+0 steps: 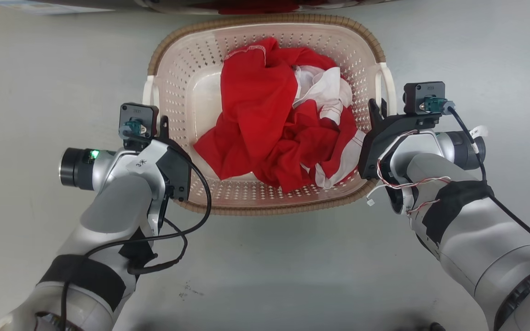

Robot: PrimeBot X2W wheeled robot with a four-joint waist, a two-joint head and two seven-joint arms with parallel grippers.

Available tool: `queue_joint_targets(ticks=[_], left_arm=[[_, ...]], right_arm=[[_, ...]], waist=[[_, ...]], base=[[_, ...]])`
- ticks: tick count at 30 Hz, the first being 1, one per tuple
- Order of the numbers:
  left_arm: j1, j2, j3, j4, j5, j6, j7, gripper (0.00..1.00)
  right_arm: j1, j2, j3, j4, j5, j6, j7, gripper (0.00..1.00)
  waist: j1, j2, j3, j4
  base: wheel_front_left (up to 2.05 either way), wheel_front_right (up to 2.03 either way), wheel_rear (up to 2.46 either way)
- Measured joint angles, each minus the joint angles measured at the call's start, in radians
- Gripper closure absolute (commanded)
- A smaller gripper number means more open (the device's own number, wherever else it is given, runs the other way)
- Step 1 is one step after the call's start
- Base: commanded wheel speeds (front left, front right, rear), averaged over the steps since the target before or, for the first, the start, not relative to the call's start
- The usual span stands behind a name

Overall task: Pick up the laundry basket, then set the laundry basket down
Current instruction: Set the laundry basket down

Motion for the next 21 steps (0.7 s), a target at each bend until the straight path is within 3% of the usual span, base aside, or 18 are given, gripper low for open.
queue_joint_targets(ticks=[12, 13, 14, 15, 16, 17, 19, 20, 21], left_arm=[[-0.007, -0.003, 0.0, 0.009, 0.011, 0.0, -0.022, 1.0], [-0.008, -0.003, 0.0, 0.01, 0.011, 0.0, -0.022, 1.0], [-0.009, -0.003, 0.0, 0.011, 0.011, 0.0, -0.023, 1.0], [-0.011, -0.003, 0.0, 0.012, 0.011, 0.0, -0.023, 1.0], [-0.014, -0.003, 0.0, 0.012, 0.011, 0.0, -0.023, 0.91], [-0.019, -0.003, 0.0, 0.015, 0.011, 0.0, -0.023, 0.66], [-0.022, -0.004, -0.003, 0.019, 0.017, -0.001, -0.027, 0.36], [-0.022, -0.008, -0.003, 0.021, 0.017, -0.001, -0.03, 0.04], [-0.022, -0.012, -0.003, 0.021, 0.017, -0.001, -0.031, 0.0]], right_arm=[[-0.009, 0.001, 0.006, 0.009, 0.001, 0.0, -0.016, 1.0], [-0.012, 0.001, 0.007, 0.01, 0.001, 0.0, -0.016, 0.91], [-0.015, 0.002, 0.008, 0.01, 0.001, 0.0, -0.016, 0.91], [-0.016, 0.002, 0.008, 0.01, 0.001, 0.0, -0.019, 0.8], [-0.016, 0.002, 0.01, 0.011, 0.001, 0.0, -0.02, 0.69], [-0.016, 0.002, 0.011, 0.011, 0.001, 0.0, -0.023, 0.57], [-0.017, 0.003, 0.013, 0.011, 0.001, 0.001, -0.024, 0.0], [-0.018, 0.005, 0.014, 0.011, 0.001, 0.001, -0.024, 0.0], [-0.018, 0.009, 0.015, 0.01, 0.001, 0.002, -0.025, 0.0]], waist=[[0.0, 0.0, 0.023, 0.001], [0.0, 0.0, 0.023, 0.001], [0.0, 0.0, 0.023, 0.001], [0.0, 0.0, 0.023, 0.001], [0.0, 0.0, 0.022, 0.002], [0.0, 0.0, 0.022, 0.002], [0.0, 0.0, 0.02, 0.002], [0.0, 0.0, 0.018, 0.003], [0.0, 0.0, 0.017, 0.003]], base=[[0.0, 0.0, 0.0], [0.0, 0.0, 0.0], [0.0, 0.0, 0.0], [0.0, 0.0, 0.0], [0.0, 0.0, 0.0], [0.0, 0.0, 0.0], [0.0, 0.0, 0.0], [0.0, 0.0, 0.0], [0.0, 0.0, 0.0]])
